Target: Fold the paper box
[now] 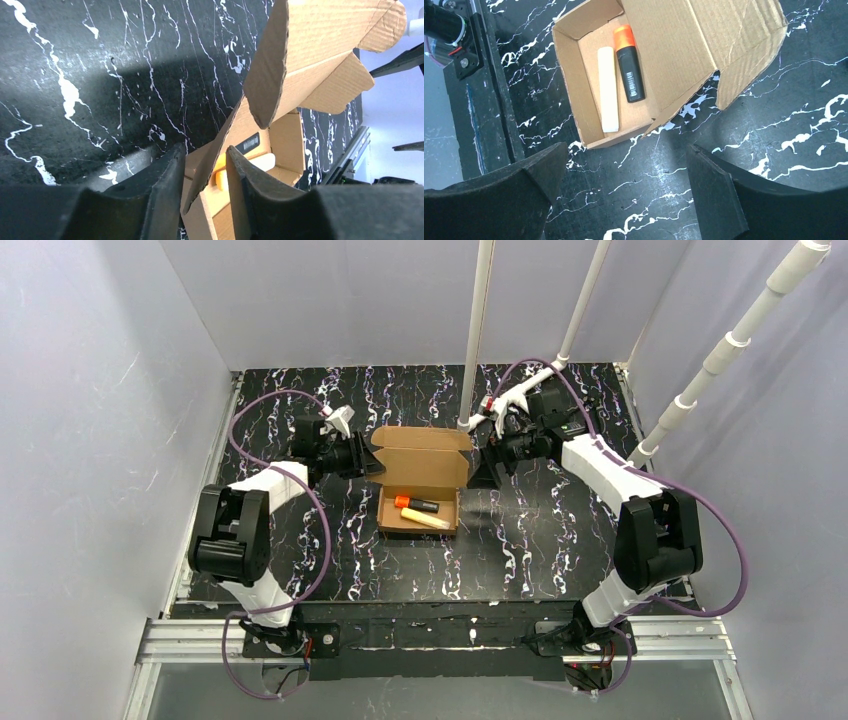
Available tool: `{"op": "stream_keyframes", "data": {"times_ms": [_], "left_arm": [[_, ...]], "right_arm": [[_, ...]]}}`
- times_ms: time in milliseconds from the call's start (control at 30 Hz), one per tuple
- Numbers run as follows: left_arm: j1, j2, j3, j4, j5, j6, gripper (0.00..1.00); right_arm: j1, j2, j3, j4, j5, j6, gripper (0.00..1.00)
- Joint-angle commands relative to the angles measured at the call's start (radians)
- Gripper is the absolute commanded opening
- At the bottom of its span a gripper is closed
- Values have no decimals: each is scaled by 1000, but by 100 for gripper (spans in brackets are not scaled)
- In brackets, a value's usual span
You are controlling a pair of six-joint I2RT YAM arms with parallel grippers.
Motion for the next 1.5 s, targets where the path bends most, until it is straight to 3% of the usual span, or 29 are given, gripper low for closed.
{"op": "stream_keyframes", "data": {"times_ms": [0, 167, 267, 567, 1000, 1200, 1467], "left_arm": [[4, -9, 23, 16, 67, 40, 28], [1, -63, -16, 23, 73, 56, 6], [-14, -114, -54, 28, 59, 69, 1], [-134, -215, -142, 79, -22, 110, 0], [-195, -146, -84, 143, 41, 119, 0], [-195, -153, -91, 145, 51, 137, 0], [-196, -147, -91, 145, 56, 161, 0]], "right_arm": [[-14, -42, 1, -12, -30, -56, 96], [-41, -59, 5, -37, -18, -78, 97], [-64, -81, -5, -49, -20, -90, 98], [-109, -155, -87, -19, -26, -55, 98], [-152, -108, -177, 202, -30, 148, 97], [-152, 3, -100, 127, -21, 84, 74], [-155, -43, -161, 190, 120, 84, 40]]}}
